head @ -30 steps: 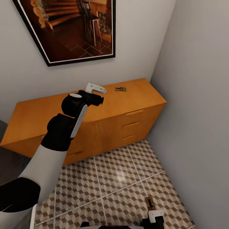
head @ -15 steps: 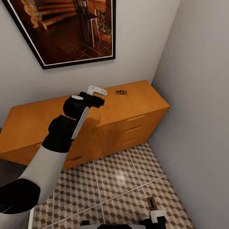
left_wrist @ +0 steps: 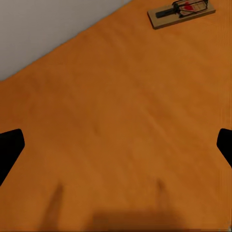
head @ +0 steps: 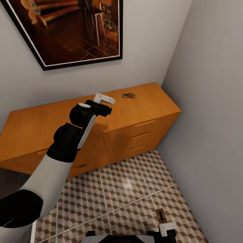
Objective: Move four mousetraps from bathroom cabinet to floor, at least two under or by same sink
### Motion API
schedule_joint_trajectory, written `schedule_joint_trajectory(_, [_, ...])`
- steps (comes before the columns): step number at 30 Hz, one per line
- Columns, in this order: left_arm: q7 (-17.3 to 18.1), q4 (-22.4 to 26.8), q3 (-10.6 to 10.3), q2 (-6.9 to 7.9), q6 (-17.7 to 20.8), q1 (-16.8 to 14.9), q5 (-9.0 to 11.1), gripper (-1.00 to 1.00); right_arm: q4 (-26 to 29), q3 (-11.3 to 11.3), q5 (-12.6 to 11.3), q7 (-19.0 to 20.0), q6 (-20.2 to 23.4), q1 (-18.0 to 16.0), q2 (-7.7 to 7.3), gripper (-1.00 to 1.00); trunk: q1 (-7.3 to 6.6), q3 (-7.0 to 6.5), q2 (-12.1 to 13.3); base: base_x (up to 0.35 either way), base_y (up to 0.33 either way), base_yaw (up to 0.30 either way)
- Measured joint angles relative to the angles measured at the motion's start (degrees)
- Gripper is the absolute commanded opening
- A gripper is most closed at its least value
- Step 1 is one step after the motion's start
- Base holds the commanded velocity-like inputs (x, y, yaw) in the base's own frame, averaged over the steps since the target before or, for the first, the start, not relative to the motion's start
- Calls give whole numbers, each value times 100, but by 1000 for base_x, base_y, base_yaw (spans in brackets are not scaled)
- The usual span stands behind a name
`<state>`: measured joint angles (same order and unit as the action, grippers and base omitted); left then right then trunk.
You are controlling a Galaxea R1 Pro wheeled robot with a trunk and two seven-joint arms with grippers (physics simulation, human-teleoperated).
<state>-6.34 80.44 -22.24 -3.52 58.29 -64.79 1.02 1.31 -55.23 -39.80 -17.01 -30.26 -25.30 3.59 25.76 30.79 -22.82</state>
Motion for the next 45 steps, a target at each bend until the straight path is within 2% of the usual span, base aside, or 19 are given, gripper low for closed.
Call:
schedule_joint_trajectory(10, [5,-82,-116,0,0,63,4,100,0,1,0,-4,0,0,-5,-100,-1,92,0,13,0,0])
schedule_joint_trajectory(19, [16,-255,-123,0,0,68,-1,100,0,-1,0,-5,0,0,-8,-100,-3,152,-1,245,0,-2])
schedule_joint_trajectory(33, [17,-264,-124,-1,-9,151,-3,100,1,-2,1,4,0,1,-17,-100,-1,94,-1,38,0,-161])
schedule_joint_trajectory(45, [18,-260,-123,0,-9,156,-2,100,0,0,0,11,10,0,-74,-100,0,80,-1,0,0,-26])
